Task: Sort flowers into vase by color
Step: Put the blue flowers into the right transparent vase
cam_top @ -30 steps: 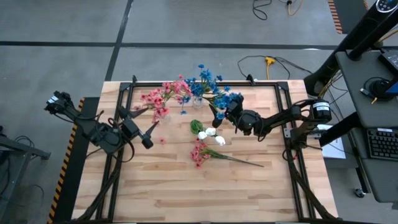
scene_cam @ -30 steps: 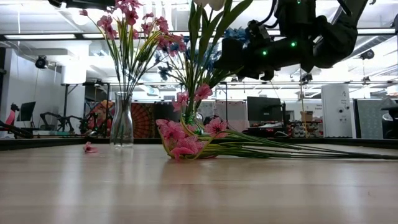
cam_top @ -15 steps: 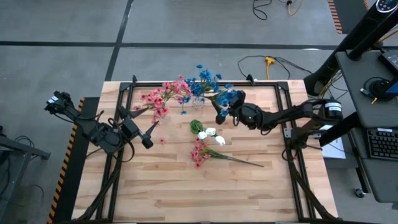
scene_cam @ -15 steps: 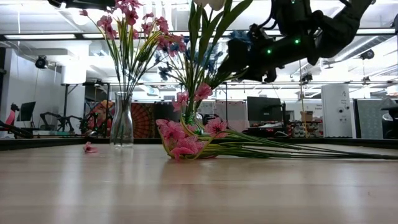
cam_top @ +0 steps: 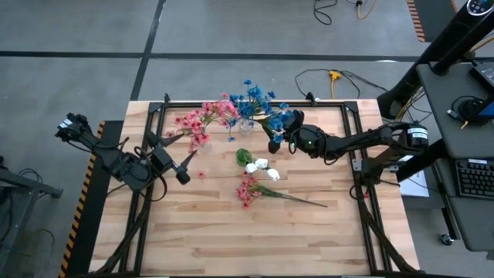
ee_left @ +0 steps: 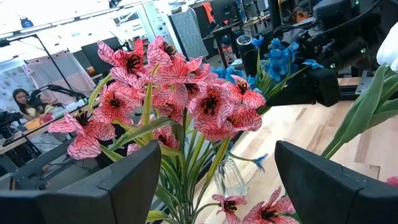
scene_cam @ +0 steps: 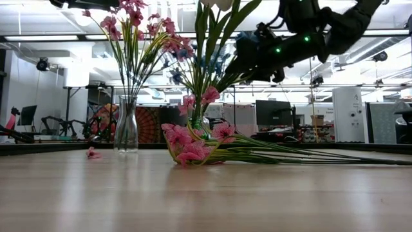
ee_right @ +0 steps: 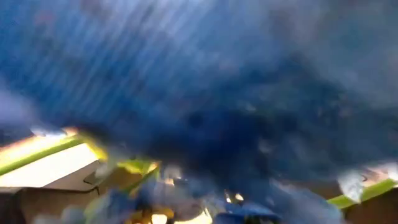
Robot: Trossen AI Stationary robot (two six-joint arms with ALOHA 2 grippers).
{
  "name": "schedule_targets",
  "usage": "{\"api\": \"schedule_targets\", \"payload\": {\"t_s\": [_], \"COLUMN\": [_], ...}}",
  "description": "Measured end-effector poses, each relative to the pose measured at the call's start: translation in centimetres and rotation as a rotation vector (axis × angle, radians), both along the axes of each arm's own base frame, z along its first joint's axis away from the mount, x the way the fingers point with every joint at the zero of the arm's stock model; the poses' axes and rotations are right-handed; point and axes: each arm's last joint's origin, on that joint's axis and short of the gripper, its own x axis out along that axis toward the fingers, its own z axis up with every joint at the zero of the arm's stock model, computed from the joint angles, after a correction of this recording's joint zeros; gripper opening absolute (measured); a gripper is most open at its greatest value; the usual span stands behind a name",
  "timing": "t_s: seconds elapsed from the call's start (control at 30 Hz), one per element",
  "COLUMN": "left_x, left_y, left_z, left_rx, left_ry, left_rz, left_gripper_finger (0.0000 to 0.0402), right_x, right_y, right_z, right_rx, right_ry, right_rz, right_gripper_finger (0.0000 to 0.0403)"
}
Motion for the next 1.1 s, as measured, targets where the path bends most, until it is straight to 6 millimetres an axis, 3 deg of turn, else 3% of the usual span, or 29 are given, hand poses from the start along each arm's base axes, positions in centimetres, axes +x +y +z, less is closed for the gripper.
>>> {"api": "schedule_targets", "payload": {"t_s": [0.3, 0.63, 1.1], "left_x": [0.0, 0.0, 0.0], "left_y": [0.0, 0.0, 0.0], "left_z": [0.0, 0.0, 0.0], "left_rx": [0.000, 0.001, 0.004], "left_ry": [0.000, 0.001, 0.005], "left_rz": [0.000, 0.000, 0.000], "left_gripper_finger": [0.0296, 0.0296, 0.0296], "right_x": [1.9, 1.8, 2.3], "right_y": [-0.5, -2.1, -2.2], "right_z": [2.6, 2.7, 4.1], "right_rx": [-0.018, 0.008, -0.027], "right_ry": [0.154, 0.192, 0.227], "right_rz": [0.006, 0.076, 0.108], "right_gripper_finger": [0.0326, 0.0326, 0.0326]}}
